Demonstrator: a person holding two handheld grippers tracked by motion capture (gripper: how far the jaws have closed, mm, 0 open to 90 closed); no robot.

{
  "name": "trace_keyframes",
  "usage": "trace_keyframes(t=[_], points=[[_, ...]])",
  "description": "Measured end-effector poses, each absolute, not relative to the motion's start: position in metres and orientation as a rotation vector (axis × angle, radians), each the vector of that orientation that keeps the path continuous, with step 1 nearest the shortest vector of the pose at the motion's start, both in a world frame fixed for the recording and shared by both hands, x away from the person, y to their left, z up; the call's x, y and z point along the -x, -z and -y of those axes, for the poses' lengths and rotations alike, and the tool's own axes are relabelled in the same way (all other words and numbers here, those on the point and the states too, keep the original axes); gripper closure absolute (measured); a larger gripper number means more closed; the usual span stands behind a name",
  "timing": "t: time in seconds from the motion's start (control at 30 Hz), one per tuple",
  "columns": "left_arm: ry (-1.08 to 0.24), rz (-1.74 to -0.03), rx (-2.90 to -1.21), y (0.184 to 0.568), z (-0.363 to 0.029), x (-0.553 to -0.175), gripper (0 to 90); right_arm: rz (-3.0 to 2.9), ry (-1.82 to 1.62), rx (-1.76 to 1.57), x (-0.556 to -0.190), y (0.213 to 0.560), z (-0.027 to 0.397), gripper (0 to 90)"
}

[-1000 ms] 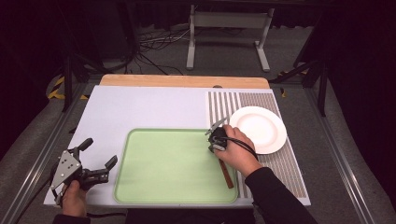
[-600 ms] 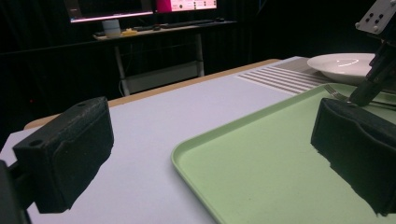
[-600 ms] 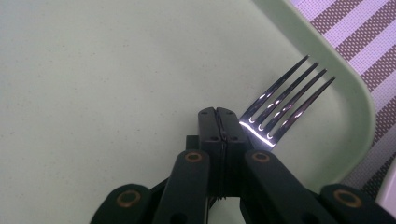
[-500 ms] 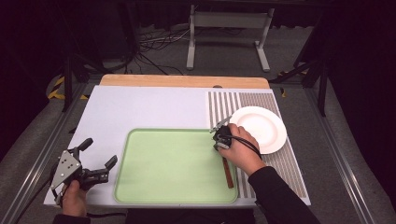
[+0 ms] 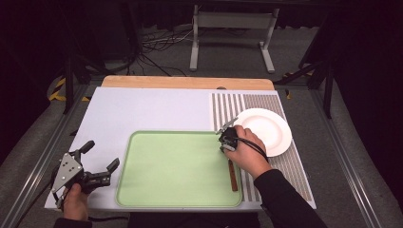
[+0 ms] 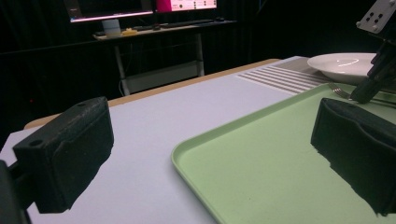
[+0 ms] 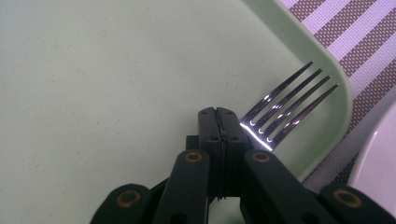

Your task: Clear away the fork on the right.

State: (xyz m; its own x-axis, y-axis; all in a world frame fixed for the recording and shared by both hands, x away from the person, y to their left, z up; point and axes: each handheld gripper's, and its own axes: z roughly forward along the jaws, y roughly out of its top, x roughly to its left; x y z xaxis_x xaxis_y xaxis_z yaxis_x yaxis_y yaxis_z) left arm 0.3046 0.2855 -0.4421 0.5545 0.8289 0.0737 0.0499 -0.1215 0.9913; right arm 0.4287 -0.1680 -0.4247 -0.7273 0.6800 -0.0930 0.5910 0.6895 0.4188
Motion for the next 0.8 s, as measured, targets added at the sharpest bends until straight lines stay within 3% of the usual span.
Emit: trace_keyframes(t=[0.4,0.5,0.73,0.8], points=[[-0.793,-0.77,-1.566,0.442,-0.285,-0.305,0.1,-2.651,-0.539,-1.025,-0.428,0.424,0.171,88.4],[-0.793,-0.771,-1.566,0.442,-0.286,-0.305,0.0,-2.641,-0.591,-1.005,-0.427,0.421,0.171,79.5],[-0.793,-0.771,-1.565,0.442,-0.285,-0.305,0.1,-2.593,-0.802,-0.949,-0.419,0.405,0.173,33.7],[-0.793,-0.77,-1.563,0.442,-0.285,-0.304,0.0,-2.566,-0.842,-0.915,-0.417,0.4,0.174,26.8]])
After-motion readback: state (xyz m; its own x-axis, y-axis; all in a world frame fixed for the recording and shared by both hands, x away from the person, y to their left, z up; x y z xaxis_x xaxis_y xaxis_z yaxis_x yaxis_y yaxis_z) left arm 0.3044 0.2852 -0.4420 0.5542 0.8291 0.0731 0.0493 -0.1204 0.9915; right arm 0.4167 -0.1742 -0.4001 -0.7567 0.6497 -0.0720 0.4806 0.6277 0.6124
